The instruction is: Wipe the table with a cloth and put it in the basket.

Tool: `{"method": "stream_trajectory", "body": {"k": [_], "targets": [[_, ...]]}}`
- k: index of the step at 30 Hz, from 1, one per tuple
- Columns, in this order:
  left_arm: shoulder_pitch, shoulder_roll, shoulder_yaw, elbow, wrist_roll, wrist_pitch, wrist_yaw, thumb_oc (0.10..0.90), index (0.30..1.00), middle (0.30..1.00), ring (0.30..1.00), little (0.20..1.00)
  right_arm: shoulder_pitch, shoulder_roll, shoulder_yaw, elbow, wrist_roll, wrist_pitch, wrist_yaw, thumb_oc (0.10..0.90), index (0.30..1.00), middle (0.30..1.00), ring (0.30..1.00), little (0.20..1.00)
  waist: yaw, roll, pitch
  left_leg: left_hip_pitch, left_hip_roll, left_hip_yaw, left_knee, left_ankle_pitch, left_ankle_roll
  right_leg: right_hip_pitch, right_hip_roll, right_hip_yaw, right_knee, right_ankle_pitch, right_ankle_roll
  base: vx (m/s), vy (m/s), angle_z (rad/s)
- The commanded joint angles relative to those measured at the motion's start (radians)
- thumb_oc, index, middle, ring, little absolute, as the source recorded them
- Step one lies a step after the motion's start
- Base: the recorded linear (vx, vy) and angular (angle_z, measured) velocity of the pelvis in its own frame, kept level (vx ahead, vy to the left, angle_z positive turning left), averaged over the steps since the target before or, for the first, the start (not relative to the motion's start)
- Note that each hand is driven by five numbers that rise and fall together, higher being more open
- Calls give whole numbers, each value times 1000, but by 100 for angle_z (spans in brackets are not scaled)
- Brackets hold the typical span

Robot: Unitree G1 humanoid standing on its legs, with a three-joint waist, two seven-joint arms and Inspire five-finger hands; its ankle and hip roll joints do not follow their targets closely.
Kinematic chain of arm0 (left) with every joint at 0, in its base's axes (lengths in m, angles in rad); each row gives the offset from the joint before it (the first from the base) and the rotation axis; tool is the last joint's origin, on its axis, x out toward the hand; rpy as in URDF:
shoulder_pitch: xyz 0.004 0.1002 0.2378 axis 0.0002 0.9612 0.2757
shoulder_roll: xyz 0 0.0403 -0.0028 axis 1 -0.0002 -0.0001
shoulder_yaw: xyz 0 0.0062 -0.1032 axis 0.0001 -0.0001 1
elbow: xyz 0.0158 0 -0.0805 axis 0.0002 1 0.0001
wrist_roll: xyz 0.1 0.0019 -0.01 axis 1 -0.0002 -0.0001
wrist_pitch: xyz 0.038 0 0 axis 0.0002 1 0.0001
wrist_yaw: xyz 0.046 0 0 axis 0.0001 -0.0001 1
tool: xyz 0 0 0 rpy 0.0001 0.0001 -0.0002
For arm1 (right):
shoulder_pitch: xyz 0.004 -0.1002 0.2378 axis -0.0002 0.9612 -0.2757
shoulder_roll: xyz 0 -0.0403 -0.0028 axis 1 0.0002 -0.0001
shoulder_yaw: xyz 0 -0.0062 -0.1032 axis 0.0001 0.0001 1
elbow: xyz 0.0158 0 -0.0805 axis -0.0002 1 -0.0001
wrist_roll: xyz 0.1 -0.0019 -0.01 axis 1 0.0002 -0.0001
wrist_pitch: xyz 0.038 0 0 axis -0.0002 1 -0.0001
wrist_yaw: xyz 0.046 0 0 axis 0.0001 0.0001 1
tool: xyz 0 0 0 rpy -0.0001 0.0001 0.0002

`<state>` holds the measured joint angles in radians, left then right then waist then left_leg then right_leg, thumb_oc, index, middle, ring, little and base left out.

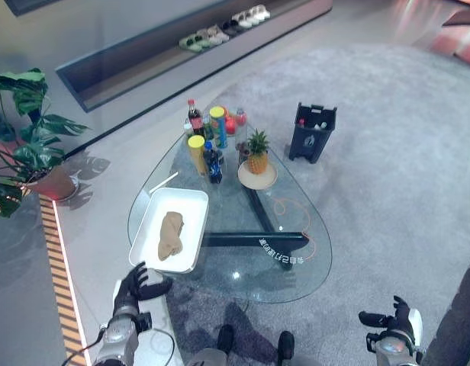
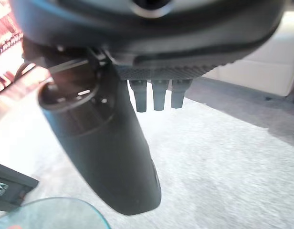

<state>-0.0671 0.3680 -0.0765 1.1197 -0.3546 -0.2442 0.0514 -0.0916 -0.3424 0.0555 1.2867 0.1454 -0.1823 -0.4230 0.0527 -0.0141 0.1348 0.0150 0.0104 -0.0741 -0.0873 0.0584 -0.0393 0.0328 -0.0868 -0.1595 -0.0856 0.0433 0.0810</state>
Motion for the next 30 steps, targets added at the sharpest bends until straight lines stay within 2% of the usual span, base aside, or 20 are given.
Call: {"method": "stream_trajectory", "body": {"k": [1,8,9,14,30], "targets": [[-53,8,-27,64,53,-18,-39,800,900,900,900,900,0,-38,41,24,-56,26,52,800,900,900,900,900,3,11,-36,5,-38,54,23,-84,23,-23,-8,-5,123,-86,44,-3,20,-12],[-54,-11,-52,130,114,10,-78,800,900,900,900,900,-5,-19,77,73,-88,88,148,800,900,900,900,900,-1,10,-49,19,-32,63,20,-90,20,-10,-17,-9,110,-81,50,1,9,-2],[-60,-17,-58,141,122,26,-84,800,900,900,900,900,-5,-15,89,96,-104,124,203,800,900,900,900,900,-1,11,-54,26,-29,65,18,-92,17,-3,-20,-13,103,-80,52,12,37,-1],[-64,-26,-75,155,152,58,-109,800,900,900,900,900,-11,0,116,108,-127,167,261,800,900,900,900,900,1,9,-65,36,-28,64,11,-93,12,10,-24,-20,86,-74,56,3,8,0],[-49,-38,-95,171,194,91,-146,800,900,900,900,900,2,12,144,81,-140,208,299,800,900,900,900,900,-18,1,-62,37,-26,79,0,-90,11,5,-18,-9,69,-65,58,-8,0,-3]]}}
